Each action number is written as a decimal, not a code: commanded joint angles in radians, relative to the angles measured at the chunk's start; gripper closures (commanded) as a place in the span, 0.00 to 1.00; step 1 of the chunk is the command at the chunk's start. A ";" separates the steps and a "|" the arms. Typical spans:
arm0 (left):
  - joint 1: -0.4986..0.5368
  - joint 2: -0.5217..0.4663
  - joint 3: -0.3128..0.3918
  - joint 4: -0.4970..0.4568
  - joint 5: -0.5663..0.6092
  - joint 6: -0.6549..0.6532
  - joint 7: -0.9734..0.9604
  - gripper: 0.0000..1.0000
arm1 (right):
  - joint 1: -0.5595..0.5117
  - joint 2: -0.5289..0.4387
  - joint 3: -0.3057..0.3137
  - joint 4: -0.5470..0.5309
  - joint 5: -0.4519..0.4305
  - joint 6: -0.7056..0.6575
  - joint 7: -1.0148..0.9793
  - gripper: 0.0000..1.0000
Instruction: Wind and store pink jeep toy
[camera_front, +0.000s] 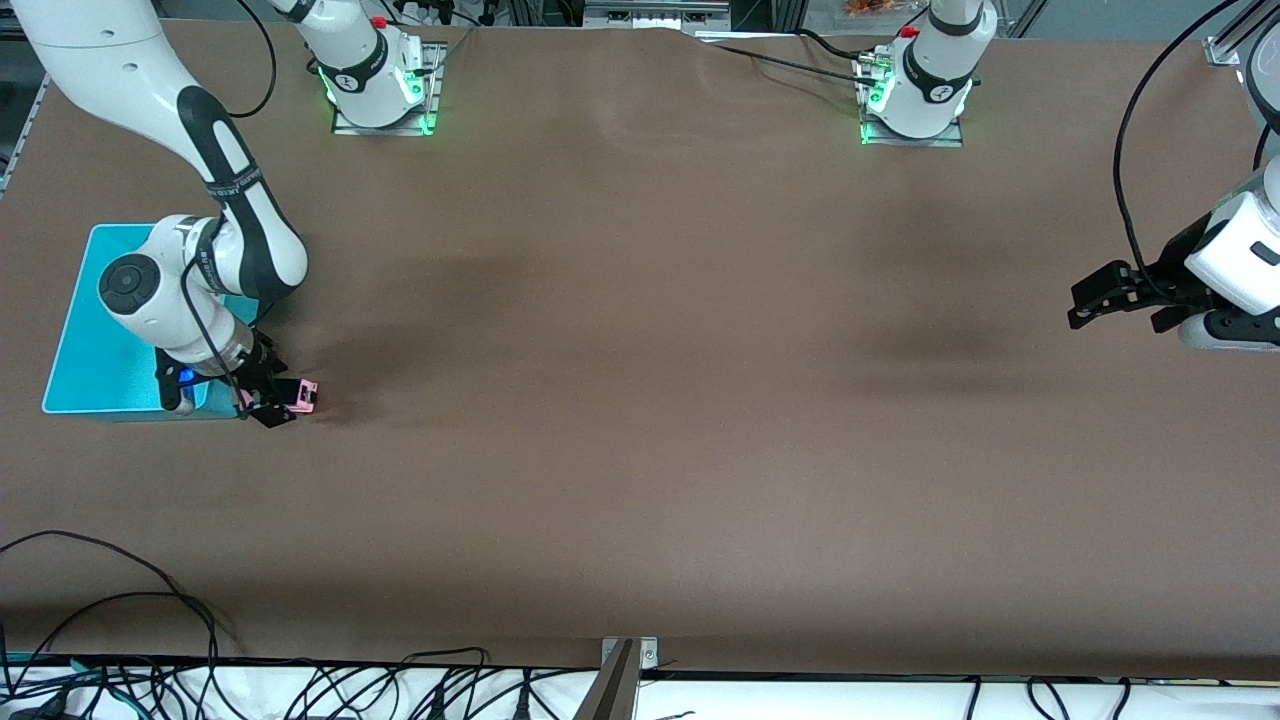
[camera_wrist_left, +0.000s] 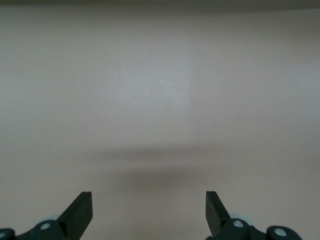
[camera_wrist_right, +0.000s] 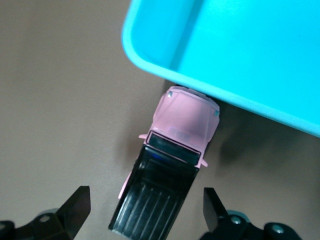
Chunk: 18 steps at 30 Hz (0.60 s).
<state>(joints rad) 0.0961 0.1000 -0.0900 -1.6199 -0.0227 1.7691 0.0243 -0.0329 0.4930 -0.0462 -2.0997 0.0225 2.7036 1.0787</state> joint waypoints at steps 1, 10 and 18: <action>0.002 -0.003 0.003 0.003 -0.019 -0.003 0.006 0.00 | -0.004 0.024 0.000 0.021 -0.006 0.018 0.012 0.26; 0.004 -0.003 0.004 0.005 -0.019 -0.003 0.006 0.00 | -0.004 -0.002 0.002 0.024 -0.009 0.012 0.014 0.69; 0.002 -0.003 0.004 0.005 -0.019 -0.003 0.006 0.00 | -0.004 -0.021 0.002 0.021 -0.009 0.010 0.015 0.39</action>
<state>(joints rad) 0.0965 0.1000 -0.0887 -1.6199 -0.0227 1.7691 0.0243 -0.0331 0.4975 -0.0463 -2.0720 0.0224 2.7175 1.0791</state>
